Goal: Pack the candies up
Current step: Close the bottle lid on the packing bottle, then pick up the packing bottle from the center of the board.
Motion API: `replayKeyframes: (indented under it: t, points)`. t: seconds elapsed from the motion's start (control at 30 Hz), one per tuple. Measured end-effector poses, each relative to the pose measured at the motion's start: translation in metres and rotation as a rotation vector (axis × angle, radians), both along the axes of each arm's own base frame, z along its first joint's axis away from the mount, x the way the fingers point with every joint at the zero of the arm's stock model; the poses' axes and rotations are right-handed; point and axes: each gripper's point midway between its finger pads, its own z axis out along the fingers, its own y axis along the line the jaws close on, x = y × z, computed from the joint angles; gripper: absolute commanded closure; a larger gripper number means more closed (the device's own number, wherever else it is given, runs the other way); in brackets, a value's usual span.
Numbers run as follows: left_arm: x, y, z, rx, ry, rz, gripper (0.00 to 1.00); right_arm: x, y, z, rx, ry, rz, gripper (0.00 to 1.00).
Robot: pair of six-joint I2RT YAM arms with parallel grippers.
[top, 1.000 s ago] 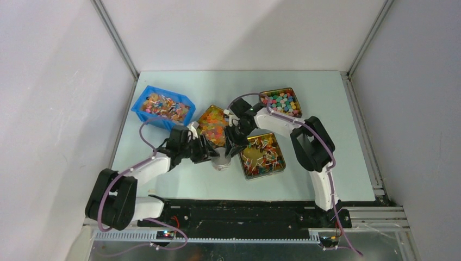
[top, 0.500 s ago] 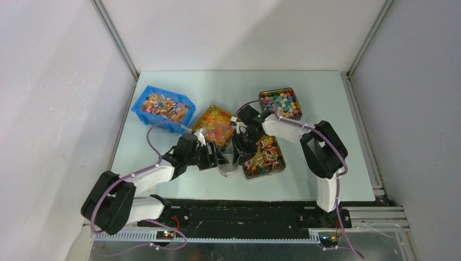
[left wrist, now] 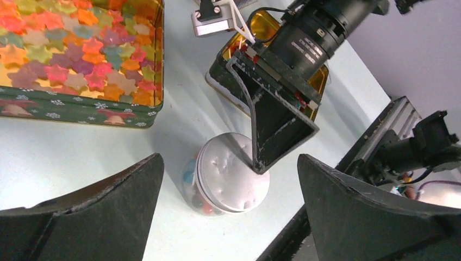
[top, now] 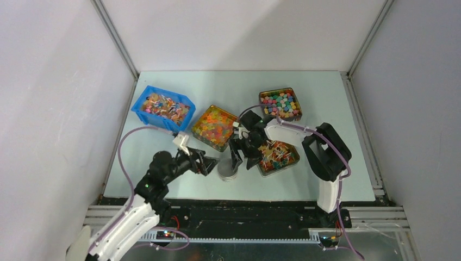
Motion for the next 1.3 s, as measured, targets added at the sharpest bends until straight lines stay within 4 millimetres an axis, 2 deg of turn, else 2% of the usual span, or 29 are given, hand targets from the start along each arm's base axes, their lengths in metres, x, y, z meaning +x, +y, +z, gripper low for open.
replayKeyframes:
  t: [0.13,0.3,0.6,0.87,1.0,1.17,1.3]
  points:
    - [-0.011,0.008,-0.005,-0.019,-0.129,-0.011,0.0,0.001,-0.002,0.0,0.011,0.0,-0.007,0.16]
    - [-0.016,0.01,-0.02,0.005,-0.146,-0.023,0.0,0.006,-0.006,0.005,0.021,-0.008,-0.024,0.14]
    - [-0.034,-0.011,-0.057,0.113,-0.06,-0.152,0.0,0.016,-0.011,0.019,0.052,-0.036,-0.054,0.1]
    - [-0.052,-0.025,-0.087,0.224,-0.015,-0.226,0.0,0.019,-0.013,0.022,0.058,-0.036,-0.065,0.09]
    - [-0.054,-0.028,-0.096,0.268,-0.025,-0.232,0.0,0.019,-0.014,0.022,0.058,-0.034,-0.067,0.09]
    - [-0.045,-0.026,-0.109,0.33,-0.033,-0.196,0.0,0.021,-0.015,0.023,0.058,-0.034,-0.072,0.07]
    - [-0.041,-0.024,-0.127,0.401,-0.023,-0.201,0.0,0.021,-0.016,0.027,0.069,-0.039,-0.075,0.06]
